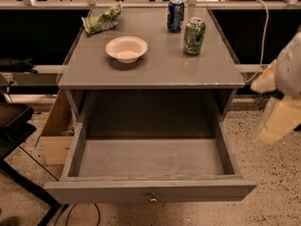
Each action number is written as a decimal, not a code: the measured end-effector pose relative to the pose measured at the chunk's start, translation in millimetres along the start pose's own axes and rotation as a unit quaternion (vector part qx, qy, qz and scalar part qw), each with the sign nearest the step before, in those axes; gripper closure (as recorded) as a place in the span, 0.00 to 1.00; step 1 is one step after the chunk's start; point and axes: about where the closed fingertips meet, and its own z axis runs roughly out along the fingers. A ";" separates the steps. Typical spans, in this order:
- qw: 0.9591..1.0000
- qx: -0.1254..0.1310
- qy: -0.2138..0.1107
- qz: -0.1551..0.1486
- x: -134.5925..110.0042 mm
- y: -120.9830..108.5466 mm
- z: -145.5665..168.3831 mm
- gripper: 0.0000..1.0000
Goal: Close top drawer
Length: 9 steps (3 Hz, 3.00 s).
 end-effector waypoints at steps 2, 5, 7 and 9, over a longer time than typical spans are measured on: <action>0.985 -0.091 -0.087 0.121 89.5 104.6 111.4 0.70; 0.979 -0.118 -0.098 0.133 96.0 131.4 143.9 1.00; 0.980 -0.139 -0.069 0.121 123.2 179.5 293.9 1.00; 0.980 -0.109 -0.108 0.127 115.8 160.0 388.1 1.00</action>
Offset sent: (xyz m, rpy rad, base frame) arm -0.1727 -0.0757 -0.2554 0.5596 0.2942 -0.3509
